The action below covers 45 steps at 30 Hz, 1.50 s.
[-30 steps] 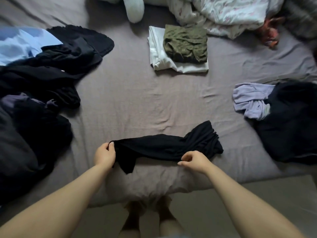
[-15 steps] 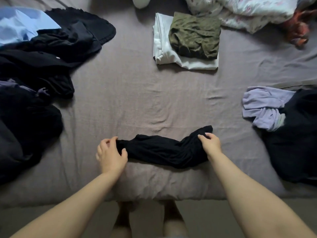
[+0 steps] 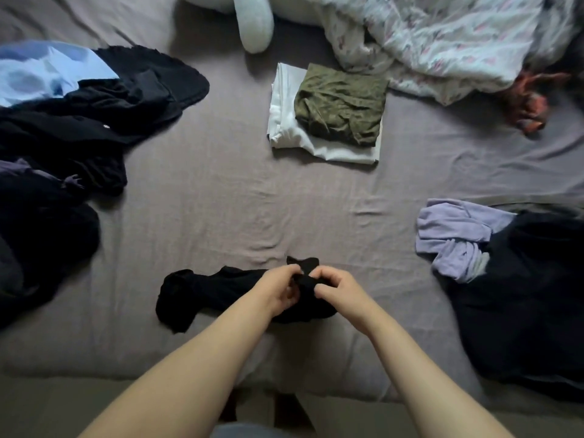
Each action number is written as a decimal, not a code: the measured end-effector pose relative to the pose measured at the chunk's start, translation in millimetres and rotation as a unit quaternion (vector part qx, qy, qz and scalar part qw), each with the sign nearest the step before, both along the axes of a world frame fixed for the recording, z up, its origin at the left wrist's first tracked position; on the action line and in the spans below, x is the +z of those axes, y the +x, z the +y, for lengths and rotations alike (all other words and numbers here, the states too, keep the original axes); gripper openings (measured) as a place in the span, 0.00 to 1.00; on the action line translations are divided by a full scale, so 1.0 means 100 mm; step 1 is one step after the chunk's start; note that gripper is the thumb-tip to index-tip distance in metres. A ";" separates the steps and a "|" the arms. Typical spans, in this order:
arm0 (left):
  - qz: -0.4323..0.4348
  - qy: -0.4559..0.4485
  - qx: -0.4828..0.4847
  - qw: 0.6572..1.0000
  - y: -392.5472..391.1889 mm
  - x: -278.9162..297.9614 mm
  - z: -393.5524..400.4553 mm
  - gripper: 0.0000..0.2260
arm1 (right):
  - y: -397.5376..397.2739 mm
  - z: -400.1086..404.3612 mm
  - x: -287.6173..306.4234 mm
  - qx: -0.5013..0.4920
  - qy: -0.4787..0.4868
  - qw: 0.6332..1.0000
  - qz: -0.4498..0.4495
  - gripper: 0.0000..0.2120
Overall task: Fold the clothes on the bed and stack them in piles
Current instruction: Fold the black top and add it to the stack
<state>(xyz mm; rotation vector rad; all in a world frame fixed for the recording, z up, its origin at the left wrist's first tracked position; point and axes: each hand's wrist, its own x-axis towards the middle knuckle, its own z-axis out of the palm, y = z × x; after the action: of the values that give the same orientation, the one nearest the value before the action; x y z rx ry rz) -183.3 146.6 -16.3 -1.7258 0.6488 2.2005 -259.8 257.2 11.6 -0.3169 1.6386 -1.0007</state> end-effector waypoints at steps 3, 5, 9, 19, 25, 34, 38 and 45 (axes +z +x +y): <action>-0.001 -0.026 0.087 0.996 -0.09 -0.04 -0.13 0.10 | -0.02 0.04 -0.14 -0.006 0.025 0.996 0.090 0.07; -0.012 -0.076 0.100 0.992 -0.11 -0.03 -0.29 0.09 | -0.08 0.09 -0.28 0.022 0.112 0.978 0.176 0.12; -0.017 -0.103 0.169 0.980 -0.02 -0.02 -0.68 0.15 | -0.27 0.18 -0.43 0.176 0.293 0.905 0.252 0.08; 0.080 -0.091 0.256 0.959 -0.08 0.56 -1.31 0.11 | -0.90 -0.31 0.10 0.023 0.251 0.911 0.328 0.16; 0.147 -0.104 0.280 0.943 -0.29 0.97 -1.55 0.16 | -1.00 -0.66 0.53 -0.098 0.114 0.923 0.355 0.14; 0.325 -0.068 0.341 0.879 -0.80 1.81 -1.87 0.18 | -1.26 -1.06 1.27 -0.268 -0.040 0.769 0.579 0.10; 0.334 -0.075 0.281 0.897 -0.51 1.62 -1.63 0.24 | -0.99 -0.82 1.12 -0.199 -0.094 0.716 0.663 0.15; -0.023 -0.144 0.204 0.968 0.60 0.43 -0.92 0.17 | -0.06 0.13 -0.05 0.143 0.128 0.829 0.526 0.09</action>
<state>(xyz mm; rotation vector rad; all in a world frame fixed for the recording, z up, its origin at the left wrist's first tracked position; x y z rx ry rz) -123.5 54.2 27.0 -2.2216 0.6791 2.4173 -265.6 270.3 6.8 -1.0252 2.5674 -0.3179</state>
